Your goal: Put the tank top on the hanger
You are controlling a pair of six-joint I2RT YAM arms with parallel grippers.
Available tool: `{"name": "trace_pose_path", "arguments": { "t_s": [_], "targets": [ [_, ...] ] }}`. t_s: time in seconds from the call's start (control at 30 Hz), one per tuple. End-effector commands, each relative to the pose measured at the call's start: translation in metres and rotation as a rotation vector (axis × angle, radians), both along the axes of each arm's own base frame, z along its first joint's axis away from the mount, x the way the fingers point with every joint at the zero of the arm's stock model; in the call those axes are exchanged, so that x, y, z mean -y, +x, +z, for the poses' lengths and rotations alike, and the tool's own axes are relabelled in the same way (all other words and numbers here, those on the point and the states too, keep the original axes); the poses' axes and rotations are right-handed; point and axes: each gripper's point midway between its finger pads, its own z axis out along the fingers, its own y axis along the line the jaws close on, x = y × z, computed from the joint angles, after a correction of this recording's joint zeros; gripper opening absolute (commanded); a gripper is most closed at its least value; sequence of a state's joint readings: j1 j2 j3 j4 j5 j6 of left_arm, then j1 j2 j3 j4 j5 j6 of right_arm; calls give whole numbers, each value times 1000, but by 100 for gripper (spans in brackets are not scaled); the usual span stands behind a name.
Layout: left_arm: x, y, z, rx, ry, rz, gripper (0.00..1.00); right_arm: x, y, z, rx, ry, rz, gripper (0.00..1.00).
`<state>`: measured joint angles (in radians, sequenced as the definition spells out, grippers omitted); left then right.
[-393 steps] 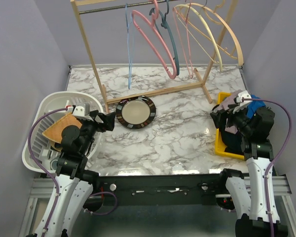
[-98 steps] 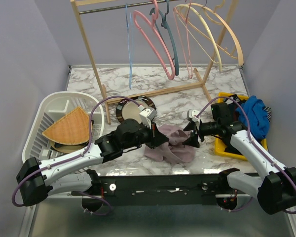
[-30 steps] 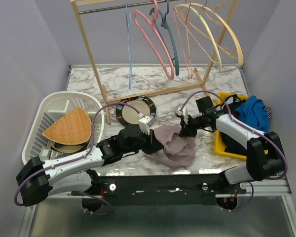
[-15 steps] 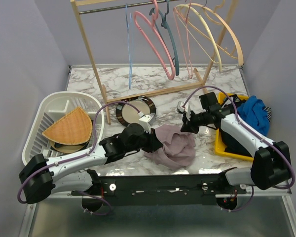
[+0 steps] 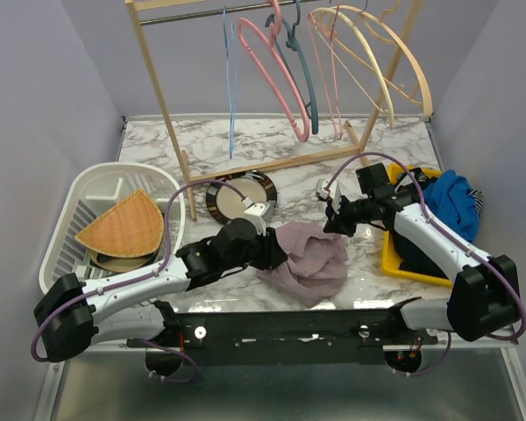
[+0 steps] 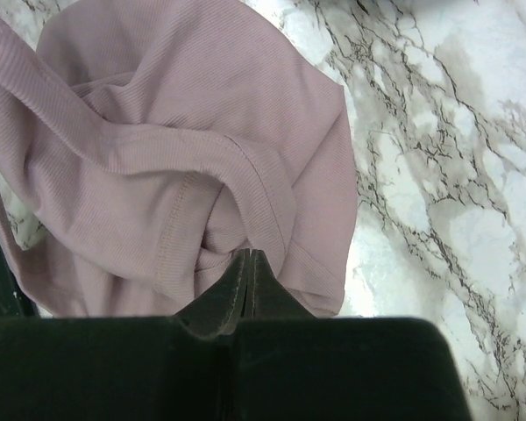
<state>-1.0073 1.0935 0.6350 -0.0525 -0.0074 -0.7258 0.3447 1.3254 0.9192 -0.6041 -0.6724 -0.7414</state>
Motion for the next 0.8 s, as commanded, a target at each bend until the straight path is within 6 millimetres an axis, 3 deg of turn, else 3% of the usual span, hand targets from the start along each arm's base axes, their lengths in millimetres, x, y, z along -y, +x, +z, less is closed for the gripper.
{"name": "trace_pose_path", "arguments": {
  "t_s": [0.0, 0.57, 0.63, 0.77],
  "targets": [
    [-8, 6, 4, 18, 2, 44, 43, 5, 1, 2, -6, -13, -21, 1],
    [-21, 8, -7, 18, 64, 79, 77, 7, 0, -9, -48, -35, -14, 4],
    [-23, 8, -8, 16, 69, 83, 84, 7, 1, -11, -49, -41, -13, 6],
    [-28, 5, -13, 7, 88, 88, 88, 8, 0, -17, -70, -54, -11, 10]
  ]
}}
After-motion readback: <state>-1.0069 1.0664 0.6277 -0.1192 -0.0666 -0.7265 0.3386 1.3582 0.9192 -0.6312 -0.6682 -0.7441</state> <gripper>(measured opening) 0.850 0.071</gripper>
